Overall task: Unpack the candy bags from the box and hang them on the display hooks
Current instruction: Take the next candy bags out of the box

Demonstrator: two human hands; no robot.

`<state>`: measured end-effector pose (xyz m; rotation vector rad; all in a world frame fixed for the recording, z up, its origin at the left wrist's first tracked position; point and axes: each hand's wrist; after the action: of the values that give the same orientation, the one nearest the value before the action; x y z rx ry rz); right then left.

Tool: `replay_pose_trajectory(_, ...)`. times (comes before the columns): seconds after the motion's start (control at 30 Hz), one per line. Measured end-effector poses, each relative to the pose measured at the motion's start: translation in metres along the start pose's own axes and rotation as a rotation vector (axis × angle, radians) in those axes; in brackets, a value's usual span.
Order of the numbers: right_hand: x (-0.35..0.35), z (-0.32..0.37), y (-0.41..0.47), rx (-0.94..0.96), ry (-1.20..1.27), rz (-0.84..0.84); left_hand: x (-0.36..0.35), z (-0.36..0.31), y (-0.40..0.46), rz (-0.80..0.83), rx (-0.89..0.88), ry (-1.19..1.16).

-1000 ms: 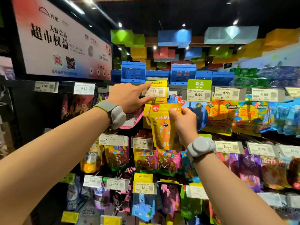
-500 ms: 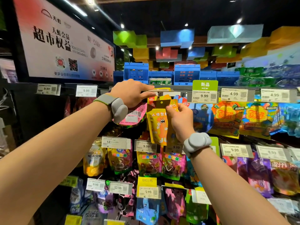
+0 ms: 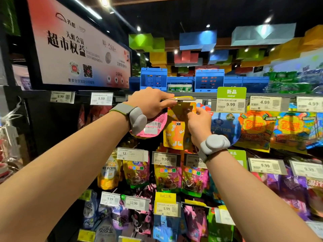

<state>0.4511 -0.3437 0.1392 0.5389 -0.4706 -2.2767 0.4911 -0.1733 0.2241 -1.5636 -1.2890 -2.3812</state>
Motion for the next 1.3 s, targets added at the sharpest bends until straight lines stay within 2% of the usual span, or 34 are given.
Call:
replay_pose_trajectory(0.37,-0.004,-0.012,0.012,0.019,-0.117,-0.054,-0.002,0.002,0.001,0.042,0.001,-0.049)
replay_pose_trajectory(0.7,-0.002,-0.012,0.033,0.013,-0.656,0.006,-0.004,0.004,0.000,0.036,0.001,-0.006)
replay_pose_trajectory(1.0,0.008,-0.017,0.011,-0.022,-0.393,-0.082,-0.005,0.002,-0.006,0.029,0.000,-0.032)
replay_pose_trajectory(1.17,0.016,-0.004,-0.033,0.139,-0.309,-0.115,-0.007,0.001,-0.009,0.055,0.038,-0.034)
replay_pose_trajectory(1.3,0.010,-0.006,-0.070,0.124,-0.112,0.051,-0.009,-0.004,-0.017,0.007,0.026,-0.143)
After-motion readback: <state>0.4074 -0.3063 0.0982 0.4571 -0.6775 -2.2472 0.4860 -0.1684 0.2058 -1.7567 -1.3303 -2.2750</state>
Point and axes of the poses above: each hand's wrist, its own y-axis towards the middle knuckle, its own x-axis out of the back of the hand, z = x × y, and after that the axes turned 6 degrees about y, right-handed
